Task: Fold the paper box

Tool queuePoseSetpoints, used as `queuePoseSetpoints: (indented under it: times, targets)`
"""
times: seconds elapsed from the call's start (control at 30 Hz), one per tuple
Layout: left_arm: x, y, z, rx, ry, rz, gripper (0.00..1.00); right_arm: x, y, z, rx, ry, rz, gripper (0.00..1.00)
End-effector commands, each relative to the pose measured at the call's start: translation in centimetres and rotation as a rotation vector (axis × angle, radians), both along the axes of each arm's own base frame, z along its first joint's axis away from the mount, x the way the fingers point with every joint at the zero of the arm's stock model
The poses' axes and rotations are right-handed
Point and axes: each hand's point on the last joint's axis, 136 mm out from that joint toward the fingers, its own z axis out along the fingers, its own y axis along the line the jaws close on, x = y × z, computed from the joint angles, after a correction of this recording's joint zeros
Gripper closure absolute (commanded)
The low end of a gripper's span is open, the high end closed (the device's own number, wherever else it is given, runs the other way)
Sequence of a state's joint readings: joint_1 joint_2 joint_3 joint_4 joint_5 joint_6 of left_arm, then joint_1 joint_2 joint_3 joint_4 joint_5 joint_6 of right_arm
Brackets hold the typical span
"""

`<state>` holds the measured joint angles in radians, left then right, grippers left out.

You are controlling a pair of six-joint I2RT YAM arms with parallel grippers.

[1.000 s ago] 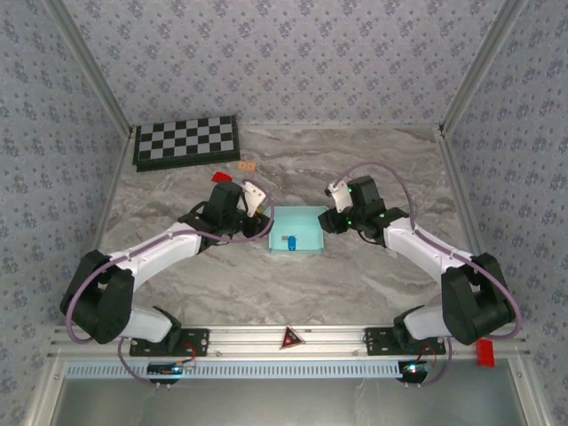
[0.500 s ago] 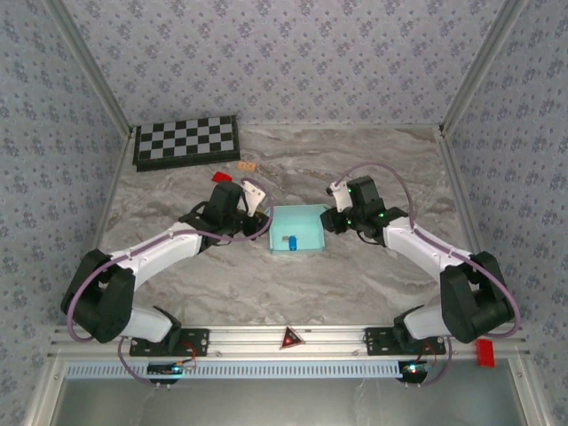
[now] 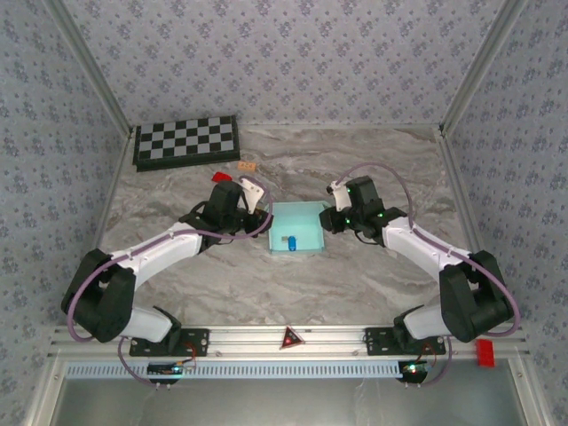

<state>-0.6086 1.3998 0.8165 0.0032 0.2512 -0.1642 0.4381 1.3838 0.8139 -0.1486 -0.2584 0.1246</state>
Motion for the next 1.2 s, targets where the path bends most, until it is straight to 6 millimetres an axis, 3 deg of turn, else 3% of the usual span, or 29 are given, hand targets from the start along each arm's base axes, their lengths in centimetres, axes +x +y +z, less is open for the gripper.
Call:
queuePoseSetpoints:
  times: [0.0, 0.47, 0.9, 1.17]
  targets:
    - [0.0, -0.5, -0.1, -0.038, 0.016, -0.002, 0.67, -0.4, 0.4, -0.7, 0.013, 0.021, -0.014, 0.75]
    - [-0.3, 0.2, -1.4, -0.037, 0.032, 0.037, 0.61, -0.1, -0.2, -0.7, -0.01, 0.004, -0.054, 0.79]
    - [-0.3, -0.4, -1.2, -0.088, 0.039, 0.033, 0.78, -0.4, 0.4, -0.5, 0.011, 0.009, -0.057, 0.78]
    - [-0.2, -0.3, -1.4, -0.124, 0.042, 0.085, 0.78, -0.3, 0.7, -0.4, 0.028, -0.024, -0.106, 0.79]
